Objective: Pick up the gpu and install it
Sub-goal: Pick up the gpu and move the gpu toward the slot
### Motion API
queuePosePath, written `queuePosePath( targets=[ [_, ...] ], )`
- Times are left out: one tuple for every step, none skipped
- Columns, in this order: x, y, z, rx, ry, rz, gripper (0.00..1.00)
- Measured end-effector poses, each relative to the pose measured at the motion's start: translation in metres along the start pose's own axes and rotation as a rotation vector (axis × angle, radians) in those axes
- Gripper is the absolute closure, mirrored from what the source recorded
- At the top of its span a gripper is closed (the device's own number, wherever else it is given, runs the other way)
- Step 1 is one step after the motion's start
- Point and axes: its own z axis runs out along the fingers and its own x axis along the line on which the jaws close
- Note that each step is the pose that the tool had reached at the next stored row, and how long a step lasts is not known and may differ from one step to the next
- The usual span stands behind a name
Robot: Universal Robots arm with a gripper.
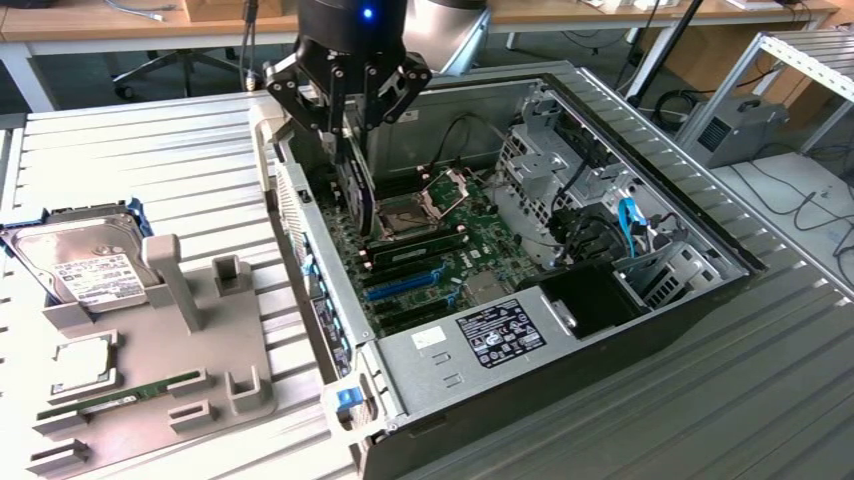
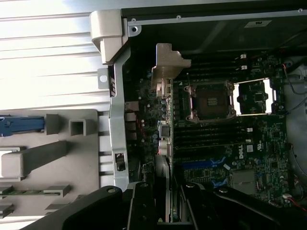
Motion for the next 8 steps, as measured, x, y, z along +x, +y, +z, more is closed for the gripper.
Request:
queuePosePath(
  targets=[
    [-0.0002, 0.0, 0.0001, 0.0, 0.0, 0.0, 0.74],
    [-0.0003, 0.0, 0.0003, 0.0, 0.0, 0.0, 0.74],
    [-0.0004, 0.0, 0.0004, 0.0, 0.0, 0.0, 0.74],
    [-0.0006, 0.0, 0.0006, 0.0, 0.0, 0.0, 0.74],
    [-0.0007, 0.0, 0.0007, 0.0, 0.0, 0.0, 0.74],
    [-0.0009, 0.0, 0.0009, 0.0, 0.0, 0.0, 0.74],
    [-0.0012, 0.0, 0.0011, 0.0, 0.0, 0.0, 0.74],
    [-0.0013, 0.0, 0.0012, 0.0, 0.0, 0.0, 0.74]
  ],
)
